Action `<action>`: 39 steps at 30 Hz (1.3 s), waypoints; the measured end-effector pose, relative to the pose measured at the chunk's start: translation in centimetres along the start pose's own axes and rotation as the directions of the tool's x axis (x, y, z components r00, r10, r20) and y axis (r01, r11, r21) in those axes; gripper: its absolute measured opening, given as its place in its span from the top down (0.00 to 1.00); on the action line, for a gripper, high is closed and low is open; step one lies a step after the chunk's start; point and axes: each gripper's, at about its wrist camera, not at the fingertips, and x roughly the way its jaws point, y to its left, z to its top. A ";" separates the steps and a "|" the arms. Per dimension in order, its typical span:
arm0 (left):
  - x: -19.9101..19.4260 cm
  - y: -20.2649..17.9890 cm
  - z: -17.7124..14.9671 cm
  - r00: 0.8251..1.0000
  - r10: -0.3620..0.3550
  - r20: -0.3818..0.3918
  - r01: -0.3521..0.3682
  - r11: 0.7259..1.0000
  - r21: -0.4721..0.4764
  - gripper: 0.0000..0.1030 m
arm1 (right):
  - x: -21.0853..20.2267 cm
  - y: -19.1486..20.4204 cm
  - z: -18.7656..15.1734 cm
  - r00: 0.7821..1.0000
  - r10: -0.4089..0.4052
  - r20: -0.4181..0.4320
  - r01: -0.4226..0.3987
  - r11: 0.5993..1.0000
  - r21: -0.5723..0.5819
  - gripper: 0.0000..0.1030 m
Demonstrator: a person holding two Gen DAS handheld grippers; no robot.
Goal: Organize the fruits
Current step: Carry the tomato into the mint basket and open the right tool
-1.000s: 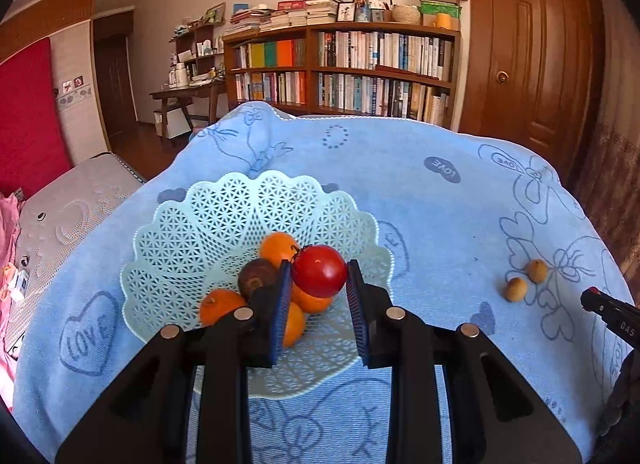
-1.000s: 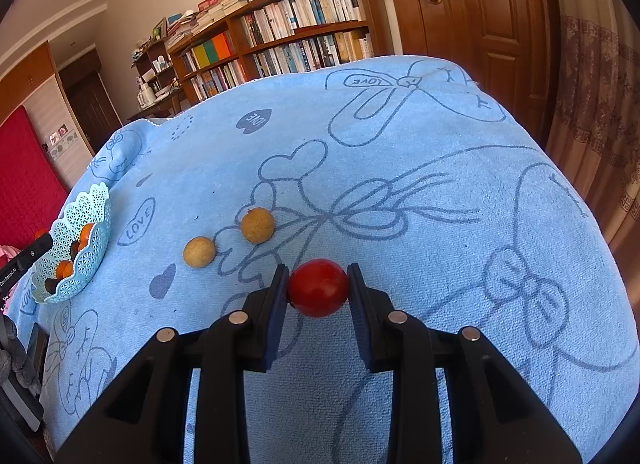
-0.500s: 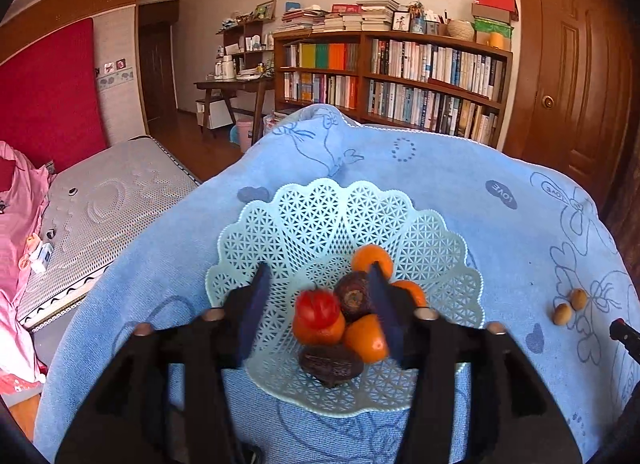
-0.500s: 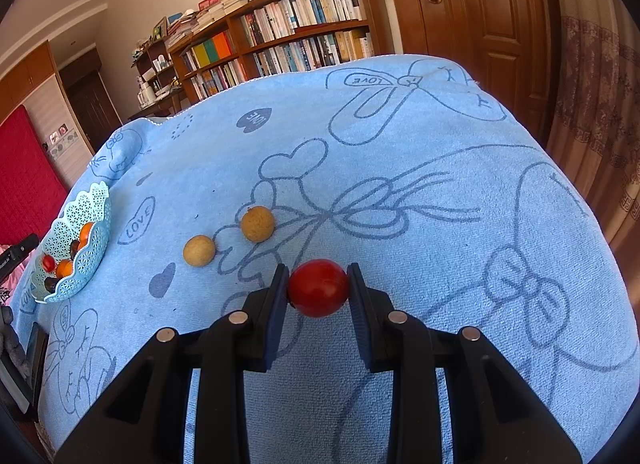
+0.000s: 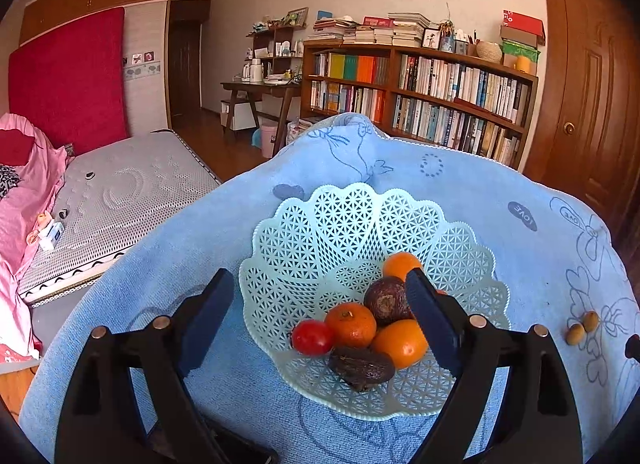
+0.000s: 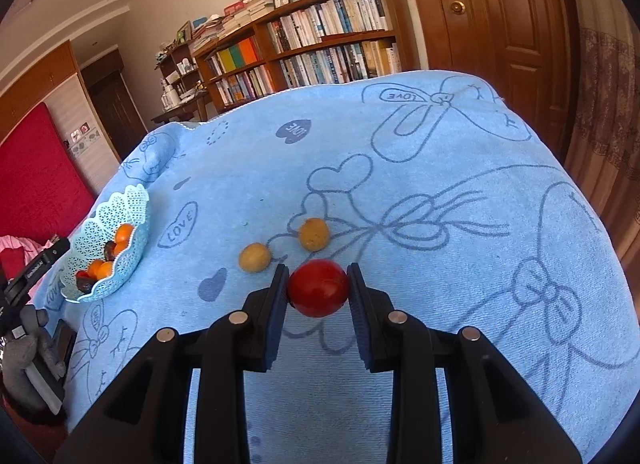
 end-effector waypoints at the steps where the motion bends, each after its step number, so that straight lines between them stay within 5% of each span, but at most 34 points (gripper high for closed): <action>1: 0.0 0.1 0.0 1.000 0.002 0.003 -0.002 1.000 -0.003 0.14 | 0.1 0.7 0.1 1.000 0.015 -0.005 -0.015 1.000 -0.008 0.71; 10: -0.4 0.7 0.1 0.990 0.113 0.079 -0.111 0.994 -0.022 0.08 | 1.9 9.8 1.4 0.984 0.168 -0.061 -0.175 0.977 -0.126 0.71; 23: -0.6 1.9 -0.1 0.984 0.147 0.100 -0.141 0.988 -0.071 0.07 | 4.7 21.0 1.3 0.950 0.277 -0.141 -0.306 0.916 -0.260 0.71; 31: -0.2 2.2 -0.3 0.986 0.142 0.088 -0.133 0.987 -0.093 0.06 | 6.6 23.1 1.0 0.942 0.289 -0.173 -0.328 0.904 -0.275 0.70; 39: -0.2 2.4 -0.5 0.988 0.133 0.081 -0.124 0.987 -0.105 0.05 | 6.7 20.7 1.1 0.956 0.253 -0.150 -0.284 0.929 -0.236 0.70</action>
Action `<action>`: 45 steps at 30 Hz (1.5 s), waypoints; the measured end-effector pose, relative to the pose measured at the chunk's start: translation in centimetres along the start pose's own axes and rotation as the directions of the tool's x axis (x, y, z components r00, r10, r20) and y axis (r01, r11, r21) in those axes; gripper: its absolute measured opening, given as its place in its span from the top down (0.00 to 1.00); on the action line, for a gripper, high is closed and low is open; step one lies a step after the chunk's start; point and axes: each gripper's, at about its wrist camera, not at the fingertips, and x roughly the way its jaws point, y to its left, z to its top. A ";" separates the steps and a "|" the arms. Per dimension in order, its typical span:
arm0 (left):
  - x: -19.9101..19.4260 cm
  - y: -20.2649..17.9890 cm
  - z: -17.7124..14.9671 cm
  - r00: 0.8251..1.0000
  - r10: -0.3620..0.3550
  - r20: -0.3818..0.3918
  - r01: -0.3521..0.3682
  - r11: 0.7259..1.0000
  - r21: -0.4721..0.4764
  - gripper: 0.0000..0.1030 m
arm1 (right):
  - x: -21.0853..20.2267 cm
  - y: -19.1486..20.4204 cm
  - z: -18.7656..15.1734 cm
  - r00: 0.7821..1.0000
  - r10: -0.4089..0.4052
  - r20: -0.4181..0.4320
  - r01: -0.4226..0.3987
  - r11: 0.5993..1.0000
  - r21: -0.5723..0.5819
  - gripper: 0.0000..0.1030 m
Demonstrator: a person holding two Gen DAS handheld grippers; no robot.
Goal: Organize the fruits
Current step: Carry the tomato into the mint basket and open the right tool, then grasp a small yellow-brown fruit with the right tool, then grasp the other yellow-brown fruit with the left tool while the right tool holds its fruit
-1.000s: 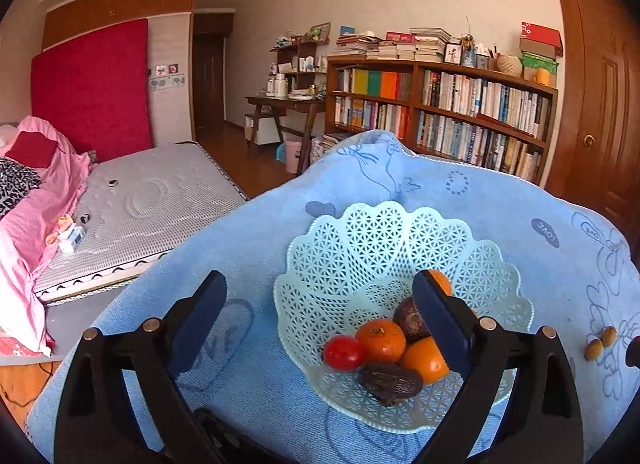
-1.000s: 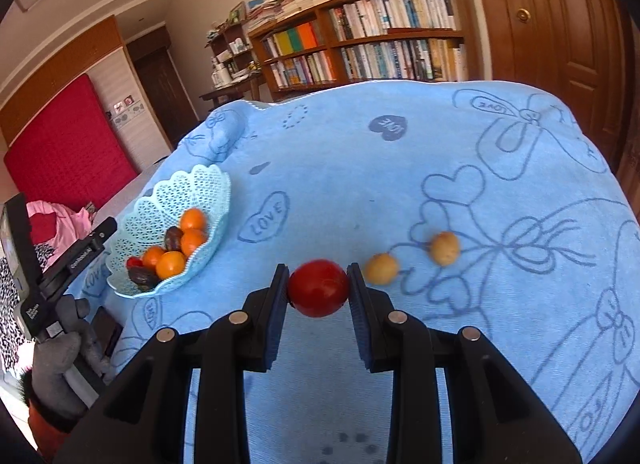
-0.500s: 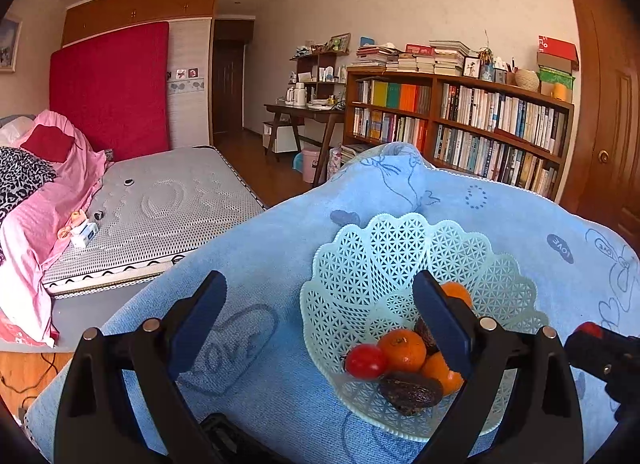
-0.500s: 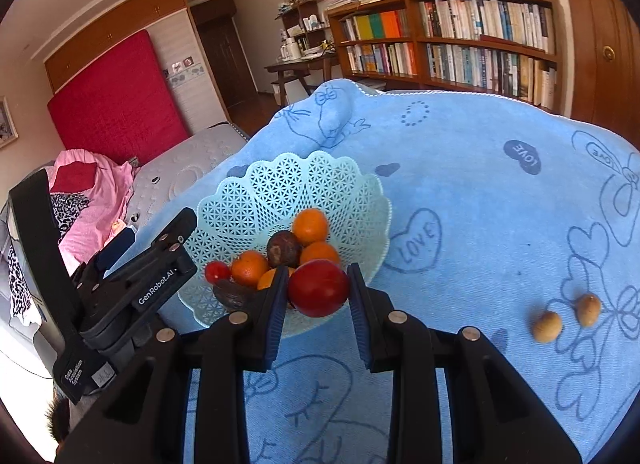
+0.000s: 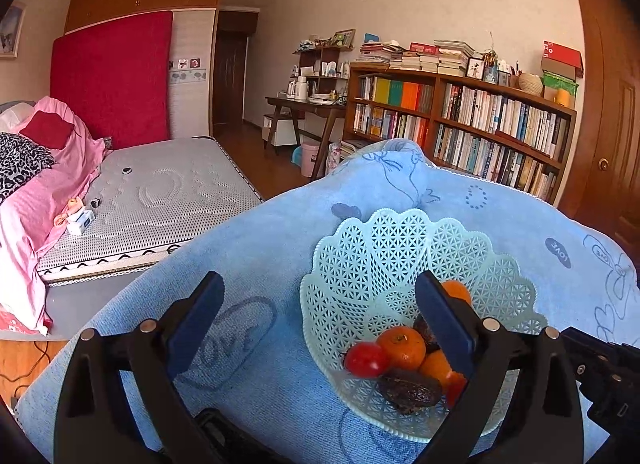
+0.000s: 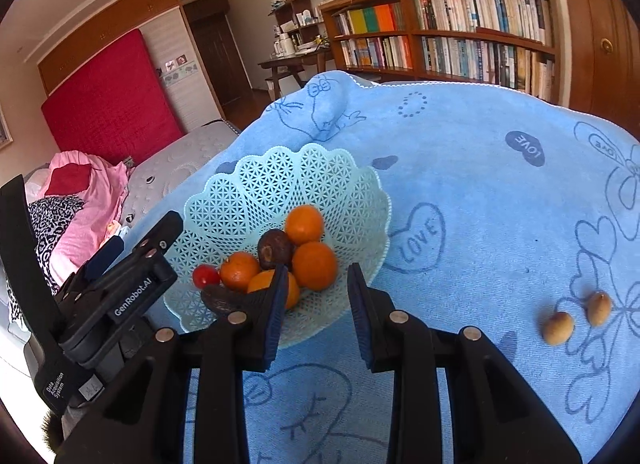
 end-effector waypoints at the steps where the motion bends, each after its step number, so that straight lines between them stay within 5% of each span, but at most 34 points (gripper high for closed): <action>1: 0.0 0.0 0.0 1.000 -0.001 0.000 0.001 1.000 0.003 0.05 | -0.1 -0.5 -0.1 1.000 -0.008 0.001 0.008 1.000 0.010 0.70; 13: -0.5 -1.0 -0.1 0.999 -0.048 0.000 0.048 0.998 0.028 0.03 | -1.9 -8.0 -0.7 0.984 -0.178 0.013 0.175 0.976 0.132 0.68; 25: -1.2 -2.3 -0.1 0.994 -0.108 -0.013 0.108 0.992 0.059 0.03 | -4.0 -16.2 -1.1 0.932 -0.362 -0.016 0.353 0.900 0.255 0.61; 40: -2.4 -3.7 -0.1 0.988 -0.154 -0.013 0.155 0.981 0.117 0.03 | -1.5 -19.7 -2.1 0.909 -0.401 -0.113 0.417 0.869 0.268 0.62; 45: -2.8 -4.2 -0.2 0.986 -0.168 -0.020 0.169 0.977 0.132 0.03 | -1.4 -19.7 -2.5 0.904 -0.410 -0.120 0.427 0.871 0.244 0.71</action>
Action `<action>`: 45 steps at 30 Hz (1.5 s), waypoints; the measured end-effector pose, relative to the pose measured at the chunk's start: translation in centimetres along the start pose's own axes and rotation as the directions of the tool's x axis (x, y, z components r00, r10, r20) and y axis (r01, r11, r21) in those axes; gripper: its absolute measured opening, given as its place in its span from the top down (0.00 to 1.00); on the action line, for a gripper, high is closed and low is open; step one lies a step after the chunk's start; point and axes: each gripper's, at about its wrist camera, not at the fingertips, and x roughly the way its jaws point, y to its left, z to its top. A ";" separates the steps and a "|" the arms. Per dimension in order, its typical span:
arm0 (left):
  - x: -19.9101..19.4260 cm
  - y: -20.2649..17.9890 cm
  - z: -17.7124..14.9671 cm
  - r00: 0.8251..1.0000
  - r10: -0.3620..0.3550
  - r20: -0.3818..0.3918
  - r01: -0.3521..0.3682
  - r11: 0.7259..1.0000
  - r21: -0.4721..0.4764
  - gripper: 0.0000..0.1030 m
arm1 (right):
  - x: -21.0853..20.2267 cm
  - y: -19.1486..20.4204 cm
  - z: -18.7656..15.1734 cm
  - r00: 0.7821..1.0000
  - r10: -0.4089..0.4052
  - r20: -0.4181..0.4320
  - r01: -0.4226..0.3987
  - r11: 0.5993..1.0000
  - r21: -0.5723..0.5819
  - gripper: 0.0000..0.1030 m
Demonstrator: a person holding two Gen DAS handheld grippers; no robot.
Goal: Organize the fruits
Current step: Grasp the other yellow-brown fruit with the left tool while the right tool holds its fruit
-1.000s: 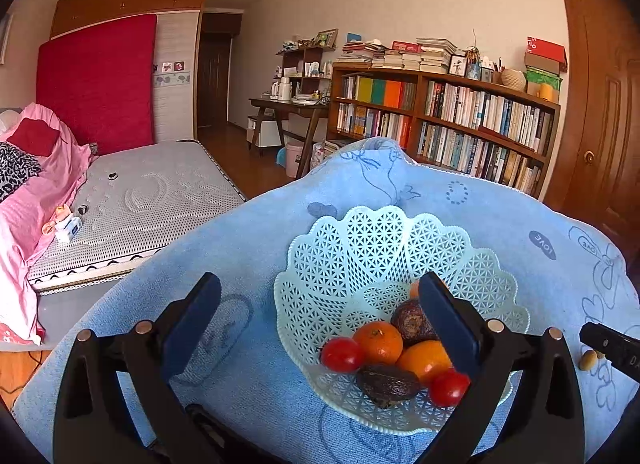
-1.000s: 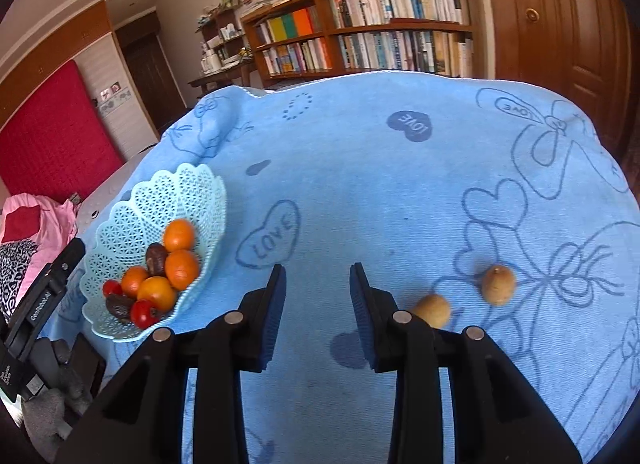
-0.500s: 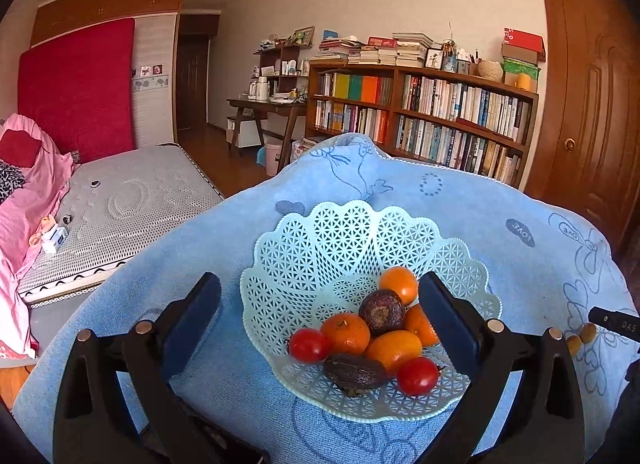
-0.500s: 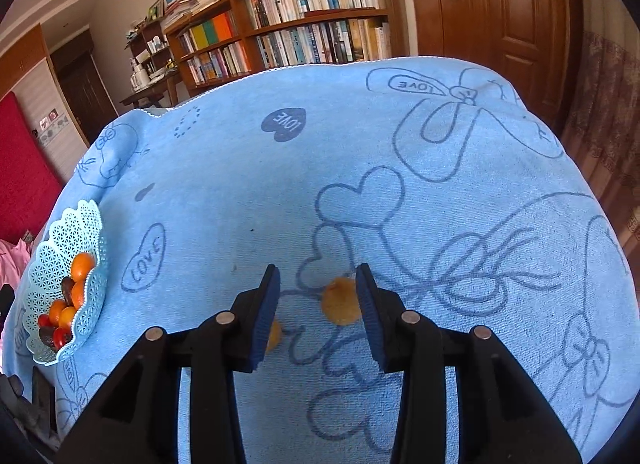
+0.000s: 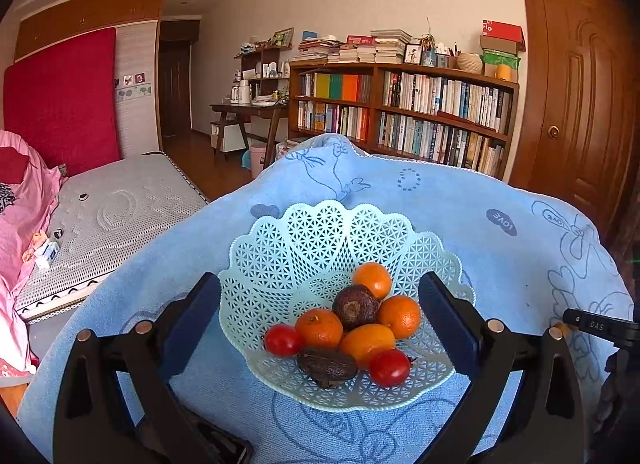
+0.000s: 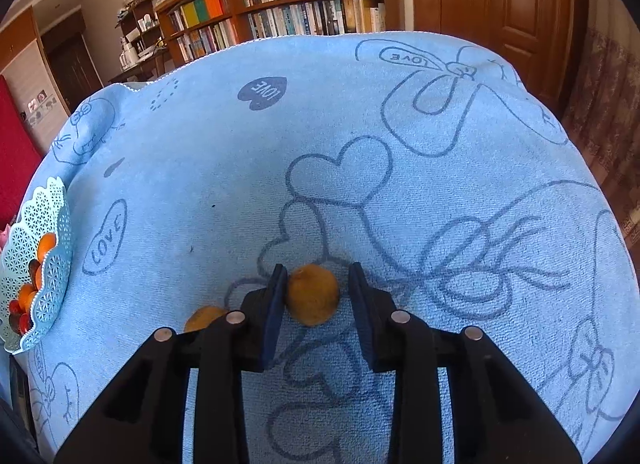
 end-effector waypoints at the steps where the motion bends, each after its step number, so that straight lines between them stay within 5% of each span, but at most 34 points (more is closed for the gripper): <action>1: -0.1 -0.2 0.0 1.000 -0.004 -0.001 0.004 1.000 0.003 0.03 | -0.1 -0.1 0.0 1.000 0.004 0.000 -0.004 1.000 -0.002 0.74; 13: -1.3 -4.5 0.2 0.995 -0.099 -0.011 0.099 0.990 0.105 0.03 | -4.0 -1.9 -0.3 0.997 0.040 0.069 -0.042 0.999 0.021 0.74; 20: -1.6 -10.4 -0.6 0.970 -0.231 -0.082 0.243 0.948 0.204 0.03 | -5.1 -3.1 -0.8 0.994 0.040 0.103 -0.043 0.999 0.029 0.74; 32: 1.7 -19.3 -4.0 0.847 -0.427 -0.315 0.512 0.815 0.272 0.04 | -5.0 -5.2 -1.1 0.990 0.082 0.111 -0.094 0.990 0.107 0.74; 38: 3.9 -21.9 -4.8 0.813 -0.428 -0.394 0.550 0.788 0.277 0.19 | -5.1 -5.5 -1.2 0.988 0.096 0.117 -0.110 0.987 0.119 0.74; 45: 6.4 -24.0 -6.1 0.759 -0.435 -0.483 0.597 0.761 0.253 0.49 | -5.3 -5.4 -1.3 0.986 0.104 0.126 -0.119 0.986 0.118 0.74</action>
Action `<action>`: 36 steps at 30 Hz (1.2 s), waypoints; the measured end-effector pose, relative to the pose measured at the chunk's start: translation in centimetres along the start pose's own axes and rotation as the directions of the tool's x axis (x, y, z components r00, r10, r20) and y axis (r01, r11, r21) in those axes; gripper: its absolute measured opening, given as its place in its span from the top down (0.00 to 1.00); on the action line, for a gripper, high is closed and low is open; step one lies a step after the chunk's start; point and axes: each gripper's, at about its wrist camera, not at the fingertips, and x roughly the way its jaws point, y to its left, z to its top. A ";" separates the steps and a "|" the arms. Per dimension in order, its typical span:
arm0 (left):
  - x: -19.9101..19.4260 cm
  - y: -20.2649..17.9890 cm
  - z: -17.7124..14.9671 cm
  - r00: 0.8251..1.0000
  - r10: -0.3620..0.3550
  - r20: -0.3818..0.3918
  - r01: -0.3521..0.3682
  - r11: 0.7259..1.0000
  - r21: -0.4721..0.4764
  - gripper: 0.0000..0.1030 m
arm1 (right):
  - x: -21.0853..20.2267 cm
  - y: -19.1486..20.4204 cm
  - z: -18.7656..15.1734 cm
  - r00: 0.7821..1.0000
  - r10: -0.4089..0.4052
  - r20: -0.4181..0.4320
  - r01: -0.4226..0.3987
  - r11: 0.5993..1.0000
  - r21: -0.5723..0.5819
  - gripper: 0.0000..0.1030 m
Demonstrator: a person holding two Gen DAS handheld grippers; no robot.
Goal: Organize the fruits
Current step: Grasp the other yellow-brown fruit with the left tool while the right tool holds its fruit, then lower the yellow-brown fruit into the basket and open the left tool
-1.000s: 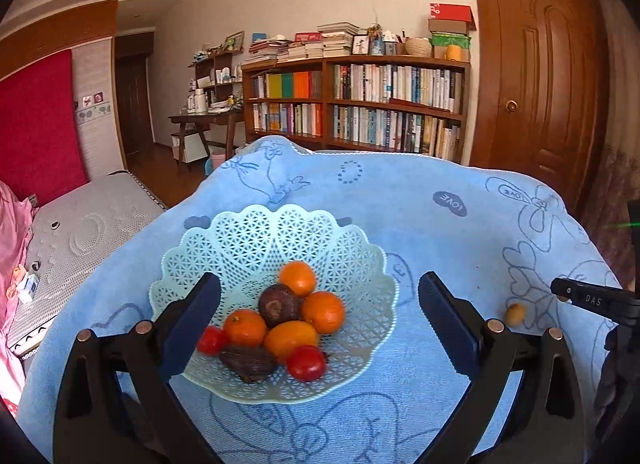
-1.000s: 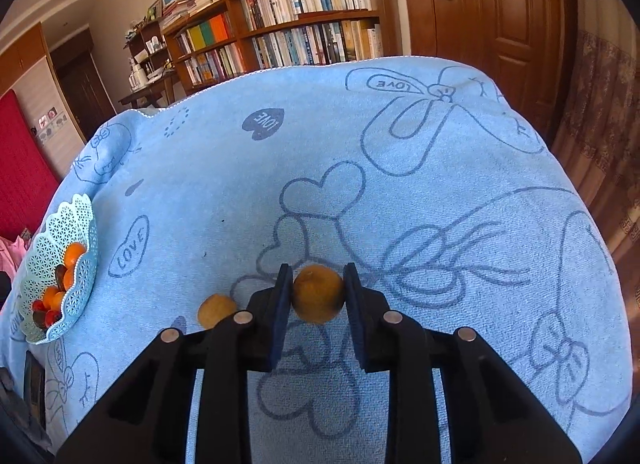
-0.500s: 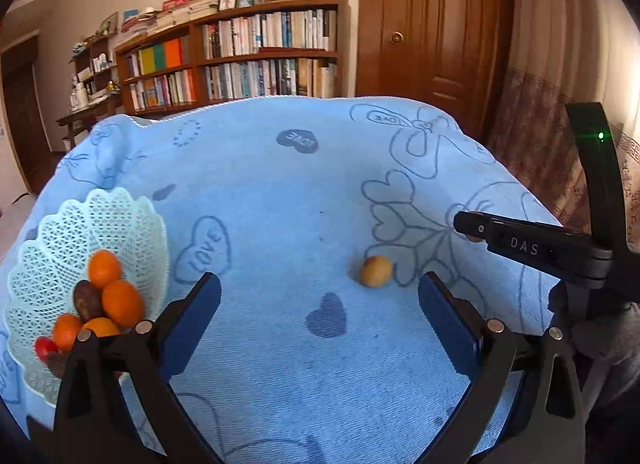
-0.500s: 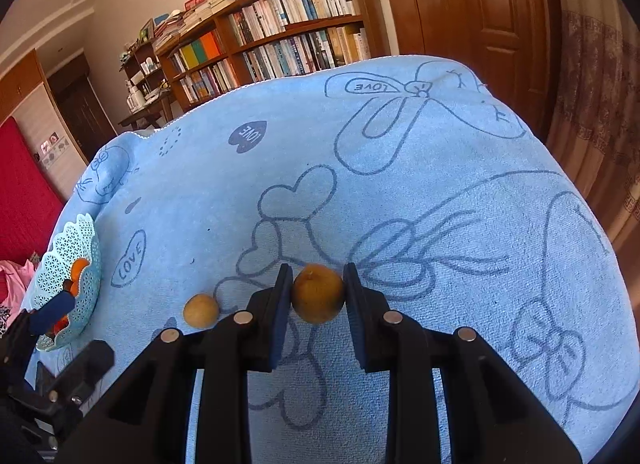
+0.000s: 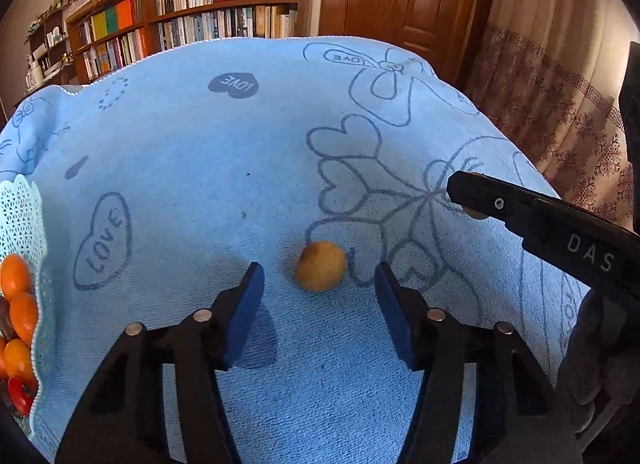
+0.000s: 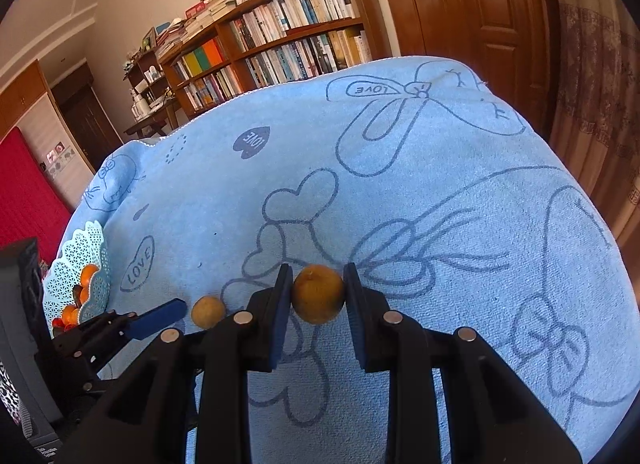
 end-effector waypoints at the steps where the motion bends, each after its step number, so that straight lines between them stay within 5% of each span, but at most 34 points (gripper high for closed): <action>1: 0.4 0.0 0.0 1.000 -0.005 -0.009 0.005 1.000 -0.002 0.54 | 0.0 0.0 0.0 1.000 0.001 0.000 -0.001 1.000 0.000 0.74; 6: 0.8 0.1 0.2 1.000 -0.014 -0.010 0.014 1.000 -0.015 0.74 | 0.0 0.0 -0.1 1.000 0.003 0.000 -0.003 1.000 -0.002 0.74; 20: -3.7 1.0 -0.1 0.991 0.074 0.109 -0.071 0.997 -0.029 0.74 | -0.3 0.5 -0.6 1.000 0.012 0.020 -0.012 1.000 -0.022 0.74; 36: -11.8 11.8 -1.4 0.925 0.324 0.200 -0.273 0.930 -0.245 0.74 | 0.1 1.5 -1.1 1.000 0.022 0.012 -0.022 0.998 -0.054 0.74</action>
